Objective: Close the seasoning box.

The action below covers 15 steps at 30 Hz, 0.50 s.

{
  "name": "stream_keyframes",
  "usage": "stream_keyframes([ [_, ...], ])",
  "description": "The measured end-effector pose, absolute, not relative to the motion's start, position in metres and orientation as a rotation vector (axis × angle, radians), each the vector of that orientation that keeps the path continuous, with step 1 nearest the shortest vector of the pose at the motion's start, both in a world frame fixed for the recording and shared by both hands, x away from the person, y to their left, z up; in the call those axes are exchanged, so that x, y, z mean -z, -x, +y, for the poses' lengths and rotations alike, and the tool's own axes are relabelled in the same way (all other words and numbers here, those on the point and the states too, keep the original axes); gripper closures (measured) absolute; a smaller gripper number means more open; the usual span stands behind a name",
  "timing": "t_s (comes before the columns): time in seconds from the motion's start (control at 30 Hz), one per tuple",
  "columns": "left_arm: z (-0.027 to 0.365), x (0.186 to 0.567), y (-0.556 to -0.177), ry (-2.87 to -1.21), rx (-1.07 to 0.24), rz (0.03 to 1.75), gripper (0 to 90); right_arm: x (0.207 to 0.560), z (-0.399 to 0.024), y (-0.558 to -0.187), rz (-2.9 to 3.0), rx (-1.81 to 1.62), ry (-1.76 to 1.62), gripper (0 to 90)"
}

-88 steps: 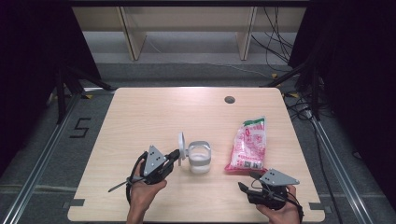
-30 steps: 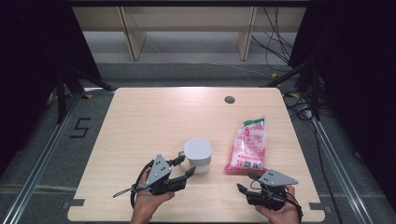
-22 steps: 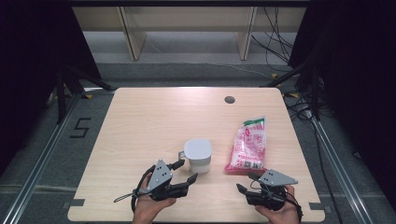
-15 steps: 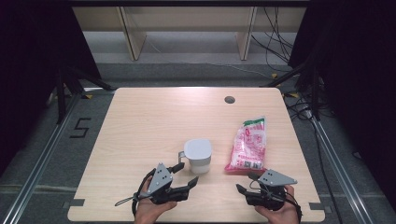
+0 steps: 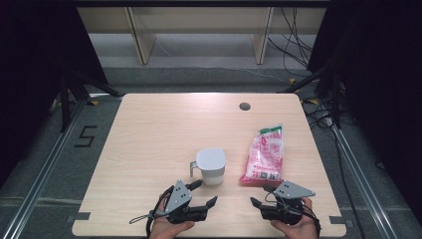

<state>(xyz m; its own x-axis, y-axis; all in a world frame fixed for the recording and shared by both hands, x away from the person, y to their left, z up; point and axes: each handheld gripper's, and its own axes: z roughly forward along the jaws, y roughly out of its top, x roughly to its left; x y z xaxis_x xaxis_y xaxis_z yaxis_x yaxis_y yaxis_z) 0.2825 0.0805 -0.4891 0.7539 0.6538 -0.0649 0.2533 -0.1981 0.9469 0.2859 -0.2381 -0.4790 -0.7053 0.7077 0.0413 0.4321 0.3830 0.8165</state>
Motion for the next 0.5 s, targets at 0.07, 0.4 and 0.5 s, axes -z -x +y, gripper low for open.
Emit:
stream_keyframes([
  [0.07, 0.078, 0.491, -0.282, -1.777, -0.425, 0.723, 28.0, 0.479, -0.238, -0.285, 2.324, -1.226, -1.015, 37.4],
  [0.4, 0.075, 0.499, -0.275, -1.762, -0.412, 0.737, 26.0, 0.481, -0.237, -0.287, 2.345, -1.256, -1.004, 37.2],
  [0.5, 0.076, 0.504, -0.270, -1.781, -0.414, 0.746, 25.7, 0.482, -0.235, -0.287, 2.358, -1.259, -1.021, 37.0],
])
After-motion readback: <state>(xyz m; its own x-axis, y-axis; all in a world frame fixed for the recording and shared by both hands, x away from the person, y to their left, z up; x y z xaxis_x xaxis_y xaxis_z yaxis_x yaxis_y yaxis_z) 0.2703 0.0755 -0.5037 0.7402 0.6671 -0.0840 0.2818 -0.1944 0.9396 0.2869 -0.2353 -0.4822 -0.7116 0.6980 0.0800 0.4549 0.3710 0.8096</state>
